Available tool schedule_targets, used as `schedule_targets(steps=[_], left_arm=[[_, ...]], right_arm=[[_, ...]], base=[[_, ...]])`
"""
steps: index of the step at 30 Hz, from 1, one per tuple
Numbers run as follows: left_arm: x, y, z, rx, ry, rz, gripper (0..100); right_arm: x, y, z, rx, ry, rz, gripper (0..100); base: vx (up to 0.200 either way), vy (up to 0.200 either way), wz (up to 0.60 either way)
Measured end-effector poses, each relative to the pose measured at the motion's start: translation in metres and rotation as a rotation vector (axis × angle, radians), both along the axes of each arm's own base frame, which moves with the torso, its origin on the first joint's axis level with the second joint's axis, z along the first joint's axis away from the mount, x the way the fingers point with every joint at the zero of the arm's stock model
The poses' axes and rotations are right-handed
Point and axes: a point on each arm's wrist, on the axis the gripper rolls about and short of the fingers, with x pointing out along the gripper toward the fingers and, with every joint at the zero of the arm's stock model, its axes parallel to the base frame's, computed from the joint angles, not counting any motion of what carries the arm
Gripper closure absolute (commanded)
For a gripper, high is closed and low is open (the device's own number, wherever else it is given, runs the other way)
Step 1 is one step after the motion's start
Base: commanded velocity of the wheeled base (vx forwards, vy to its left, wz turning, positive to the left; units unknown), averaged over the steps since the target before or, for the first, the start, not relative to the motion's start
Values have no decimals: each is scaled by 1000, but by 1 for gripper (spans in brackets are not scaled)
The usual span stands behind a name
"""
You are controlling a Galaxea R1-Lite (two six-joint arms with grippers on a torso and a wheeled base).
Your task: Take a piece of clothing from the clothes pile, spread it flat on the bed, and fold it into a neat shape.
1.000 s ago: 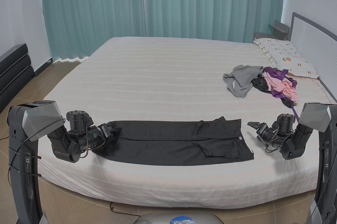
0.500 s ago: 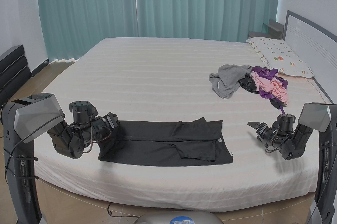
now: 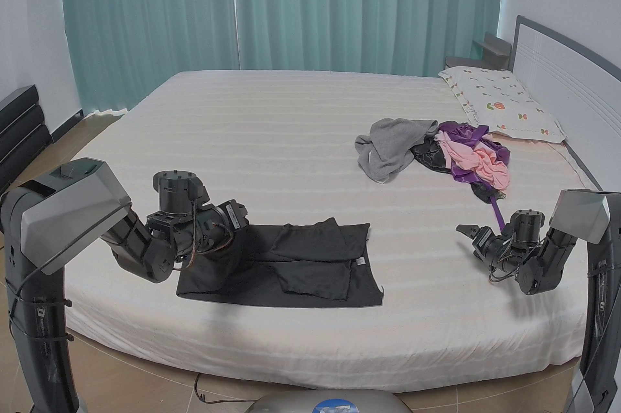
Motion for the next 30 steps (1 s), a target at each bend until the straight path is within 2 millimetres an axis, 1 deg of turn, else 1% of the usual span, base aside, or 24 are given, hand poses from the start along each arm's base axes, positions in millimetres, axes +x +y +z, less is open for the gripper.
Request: schedule_targets(steps=[4, 7, 15, 25, 26, 30], left_arm=[[3, -18, 7, 7, -14, -12, 100], [4, -31, 9, 8, -21, -28, 100], [7, -56, 8, 31, 0, -43, 100], [8, -80, -3, 46, 1, -63, 100], [8, -82, -4, 48, 2, -62, 0], [7, -86, -10, 58, 19, -65, 0]], right_arm=[[0, 0, 0, -1, 0, 0, 0], [0, 0, 0, -2, 0, 2, 0], [0, 0, -1, -2, 2, 1, 0], [0, 1, -1, -2, 2, 2, 0], [0, 1, -1, -2, 2, 3, 0], [0, 1, -1, -3, 2, 3, 0]], base=[[0, -200, 0], [0, -200, 0], [0, 0, 0], [0, 0, 0], [0, 0, 0], [0, 0, 0]])
